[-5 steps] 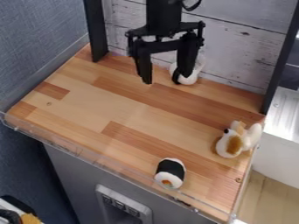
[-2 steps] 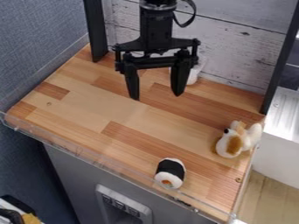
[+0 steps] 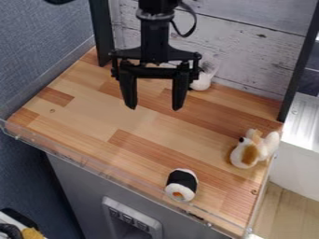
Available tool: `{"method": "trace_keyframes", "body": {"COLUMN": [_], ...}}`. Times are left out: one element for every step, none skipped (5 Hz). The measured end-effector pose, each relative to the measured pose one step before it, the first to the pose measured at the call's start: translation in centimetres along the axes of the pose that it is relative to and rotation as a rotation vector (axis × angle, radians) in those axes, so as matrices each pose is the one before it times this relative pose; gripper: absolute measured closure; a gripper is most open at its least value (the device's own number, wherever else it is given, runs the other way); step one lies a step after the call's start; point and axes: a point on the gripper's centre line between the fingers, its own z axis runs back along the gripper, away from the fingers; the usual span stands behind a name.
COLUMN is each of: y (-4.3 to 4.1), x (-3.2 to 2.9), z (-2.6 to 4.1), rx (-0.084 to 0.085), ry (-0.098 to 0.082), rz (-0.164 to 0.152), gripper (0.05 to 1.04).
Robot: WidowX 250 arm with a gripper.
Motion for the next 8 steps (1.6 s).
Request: {"method": "trace_keyframes", "body": {"y": [-0.078,-0.107,-0.293,-0.119,-0.264,-0.099,-0.27,-0.459], "x": [0.193,0.35,0.437,0.158,-0.146,0.155,0.017,0.085], "z": [-2.024,-2.281,-2.312,-1.181,-0.665,-0.439,0.04,-0.027], "rx": [-0.0114,-0.0065,-0.0095,-0.0097,0.003,0.0081,0.0082,0.0139], "ry": [0.0034,-0.0017,-0.0025,-0.0099,0.0042,0.0034,-0.0011,0.0034], "rz": [0.0667,0.1427,0.1347,0.0504,-0.0397,-0.1097,-0.1152,-0.0572], "gripper": [0.087,0.087,0.085,0.084,0.147,0.435,0.734,0.939]}}
